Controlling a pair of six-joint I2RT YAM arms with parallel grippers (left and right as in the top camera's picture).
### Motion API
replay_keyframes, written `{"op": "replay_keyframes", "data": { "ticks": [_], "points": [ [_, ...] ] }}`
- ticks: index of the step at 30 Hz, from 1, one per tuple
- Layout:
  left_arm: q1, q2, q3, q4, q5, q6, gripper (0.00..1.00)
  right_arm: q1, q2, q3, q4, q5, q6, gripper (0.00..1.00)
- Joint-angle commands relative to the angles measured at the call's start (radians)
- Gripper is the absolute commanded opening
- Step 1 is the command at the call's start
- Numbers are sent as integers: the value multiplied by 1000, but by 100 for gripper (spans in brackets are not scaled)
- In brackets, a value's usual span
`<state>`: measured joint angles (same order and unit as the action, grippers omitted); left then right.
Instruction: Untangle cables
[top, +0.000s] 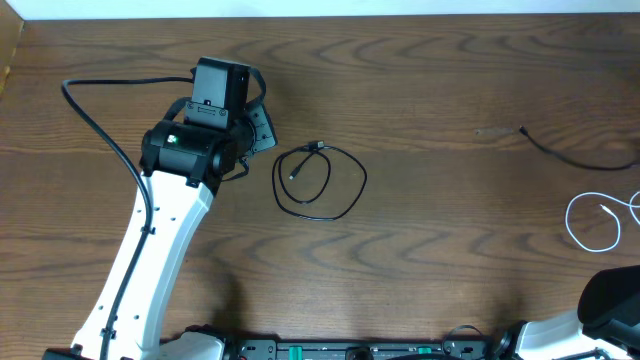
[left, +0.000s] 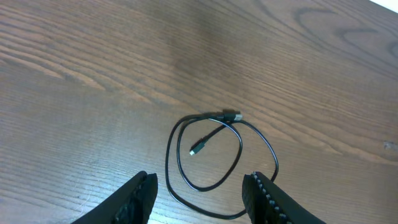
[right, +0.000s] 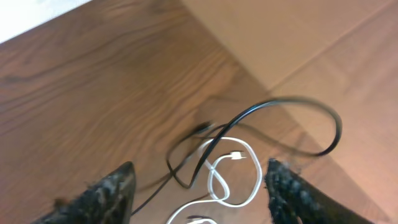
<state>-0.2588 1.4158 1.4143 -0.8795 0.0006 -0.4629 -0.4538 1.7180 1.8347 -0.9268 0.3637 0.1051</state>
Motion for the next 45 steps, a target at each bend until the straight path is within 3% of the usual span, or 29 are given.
{"op": "replay_keyframes", "data": {
  "ticks": [1, 11, 22, 31, 36, 42, 45],
  "points": [
    [2, 5, -6, -3, -12, 17, 50, -4, 3, 2, -9, -130, -18, 66],
    [2, 5, -6, -3, -13, 17, 50, -3, 3, 2, -91, -247, -17, 70],
    [2, 5, -6, -7, -12, 17, 50, -9, 21, 2, -193, -135, -5, 71],
    [2, 6, -6, -9, -13, 18, 50, 1, 86, 1, -294, -543, -126, 76],
    [2, 6, -6, -13, -13, 17, 50, 29, 143, 1, -331, -607, -138, 77],
    [2, 6, -6, -18, -12, 18, 50, 87, 229, 1, -379, -605, -293, 79],
    [2, 6, -6, -27, -13, 18, 50, 114, 286, 1, -381, -606, -298, 78]
  ]
}}
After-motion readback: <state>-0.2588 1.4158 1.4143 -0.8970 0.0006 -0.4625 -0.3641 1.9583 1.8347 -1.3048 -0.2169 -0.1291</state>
